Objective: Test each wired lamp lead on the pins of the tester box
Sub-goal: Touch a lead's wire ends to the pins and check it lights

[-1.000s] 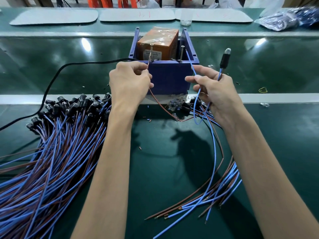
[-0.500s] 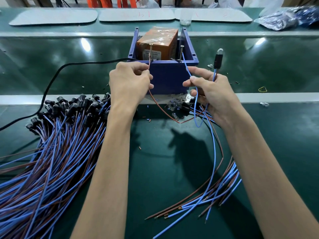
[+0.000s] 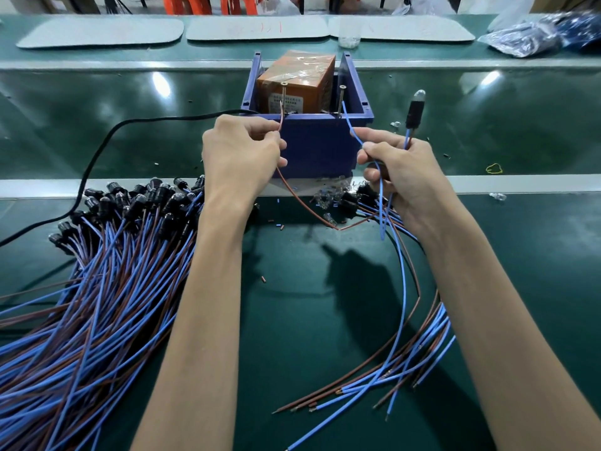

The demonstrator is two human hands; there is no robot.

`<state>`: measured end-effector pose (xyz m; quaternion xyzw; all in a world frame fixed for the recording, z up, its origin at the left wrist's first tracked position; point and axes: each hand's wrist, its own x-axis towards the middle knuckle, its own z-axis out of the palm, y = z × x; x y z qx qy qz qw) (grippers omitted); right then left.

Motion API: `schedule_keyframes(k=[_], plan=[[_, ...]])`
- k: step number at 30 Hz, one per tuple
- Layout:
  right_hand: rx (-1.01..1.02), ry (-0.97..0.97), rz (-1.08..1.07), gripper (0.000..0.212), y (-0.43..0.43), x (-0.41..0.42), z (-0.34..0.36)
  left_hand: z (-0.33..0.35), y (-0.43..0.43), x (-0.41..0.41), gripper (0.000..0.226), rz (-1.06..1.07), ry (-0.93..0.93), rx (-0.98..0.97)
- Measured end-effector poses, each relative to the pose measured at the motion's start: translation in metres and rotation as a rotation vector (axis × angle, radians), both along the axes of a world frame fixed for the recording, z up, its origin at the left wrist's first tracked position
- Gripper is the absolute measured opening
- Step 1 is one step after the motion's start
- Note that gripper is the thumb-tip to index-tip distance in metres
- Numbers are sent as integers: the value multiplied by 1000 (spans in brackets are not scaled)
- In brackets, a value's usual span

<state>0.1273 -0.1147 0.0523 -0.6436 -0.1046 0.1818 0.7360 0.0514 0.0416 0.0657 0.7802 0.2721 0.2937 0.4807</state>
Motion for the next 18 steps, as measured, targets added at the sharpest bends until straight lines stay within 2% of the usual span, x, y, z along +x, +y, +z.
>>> schedule_keyframes(k=[12, 18], plan=[[-4, 6, -7, 27, 1, 0, 1, 5, 0, -5, 31, -38, 17, 48], [-18, 1, -1, 26, 0, 1, 2, 4, 0, -5, 23, -42, 22, 63]])
